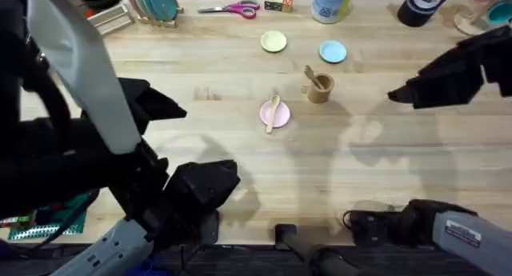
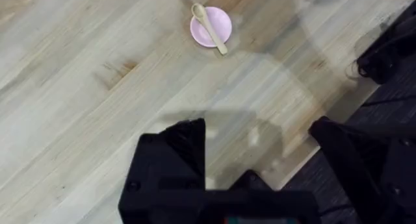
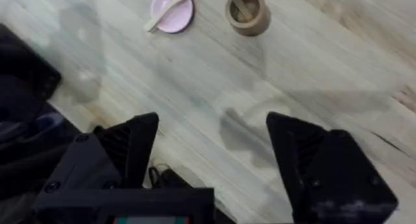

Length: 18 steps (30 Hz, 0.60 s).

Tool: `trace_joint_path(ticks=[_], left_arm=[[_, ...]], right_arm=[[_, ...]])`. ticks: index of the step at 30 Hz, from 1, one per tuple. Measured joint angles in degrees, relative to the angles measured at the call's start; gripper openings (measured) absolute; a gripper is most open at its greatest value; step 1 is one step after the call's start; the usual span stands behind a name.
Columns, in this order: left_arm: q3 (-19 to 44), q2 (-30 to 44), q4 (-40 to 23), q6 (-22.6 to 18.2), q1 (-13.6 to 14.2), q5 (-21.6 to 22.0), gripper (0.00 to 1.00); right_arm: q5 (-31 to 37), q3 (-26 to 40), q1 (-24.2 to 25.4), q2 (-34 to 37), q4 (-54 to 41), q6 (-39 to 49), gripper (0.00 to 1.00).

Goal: Pick up a utensil and set it on the pink plate, then put the other utensil in the container.

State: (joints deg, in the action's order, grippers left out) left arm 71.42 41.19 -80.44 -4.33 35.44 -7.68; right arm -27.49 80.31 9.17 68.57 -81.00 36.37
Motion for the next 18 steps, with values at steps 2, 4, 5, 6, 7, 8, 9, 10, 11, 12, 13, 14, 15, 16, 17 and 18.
trace_joint_path(ticks=[2,4,5,6,7,8,9,10,11,12,13,14,15,16,17,18], left_arm=[[0.00,0.00,0.00,0.00,0.00,0.00,0.995],[0.00,0.00,0.00,0.01,0.00,0.00,0.994],[0.00,0.00,0.00,-0.01,0.00,0.00,0.993],[0.00,0.00,-0.17,0.01,0.00,0.00,0.993],[0.00,0.00,-0.47,0.01,0.00,0.00,0.993],[0.00,0.00,-0.74,0.01,0.00,0.00,0.994],[0.00,0.00,-1.10,-0.01,0.00,0.00,0.994],[0.00,0.00,-1.41,-0.01,0.00,0.00,0.993],[0.00,0.00,-1.60,0.00,0.00,0.00,0.992],[0.00,0.00,-1.64,0.01,0.00,0.00,0.995],[0.00,0.00,-1.62,-0.01,0.00,0.00,0.994],[0.00,0.00,-1.63,0.01,0.00,0.00,0.995],[0.00,0.00,-1.62,0.01,0.00,0.00,0.994],[0.00,0.00,-1.62,-0.01,0.00,0.00,0.994],[0.00,0.00,-1.64,0.00,0.00,0.00,0.994],[0.00,-0.02,-1.64,0.00,0.00,0.00,0.994]], right_arm=[[1.27,0.00,0.00,-1.64,-0.21,-1.08,0.997],[2.04,0.00,0.00,-3.25,-1.20,-2.05,0.997],[2.35,0.00,0.00,-3.96,-1.90,-2.38,0.997],[2.59,0.00,0.00,-4.68,-2.58,-2.70,0.997],[2.74,0.00,0.00,-5.46,-2.98,-3.01,0.997],[2.89,0.00,0.00,-6.13,-3.00,-3.14,0.997],[2.99,0.00,0.00,-6.77,-2.91,-3.22,0.997],[3.13,0.00,0.00,-7.34,-2.83,-3.40,0.997],[3.22,0.02,0.00,-7.90,-2.83,-3.42,0.997],[3.32,0.02,0.00,-8.25,-2.83,-3.47,0.997],[3.35,0.02,0.00,-8.55,-2.83,-3.54,0.997],[3.39,0.02,0.00,-8.81,-2.84,-3.61,0.997],[3.49,0.02,0.00,-8.92,-2.83,-3.62,0.996],[3.54,0.02,0.00,-8.97,-2.85,-3.62,0.997],[3.56,0.02,0.00,-8.96,-2.83,-3.62,0.997],[3.59,0.02,0.00,-8.95,-2.81,-3.62,0.997]])
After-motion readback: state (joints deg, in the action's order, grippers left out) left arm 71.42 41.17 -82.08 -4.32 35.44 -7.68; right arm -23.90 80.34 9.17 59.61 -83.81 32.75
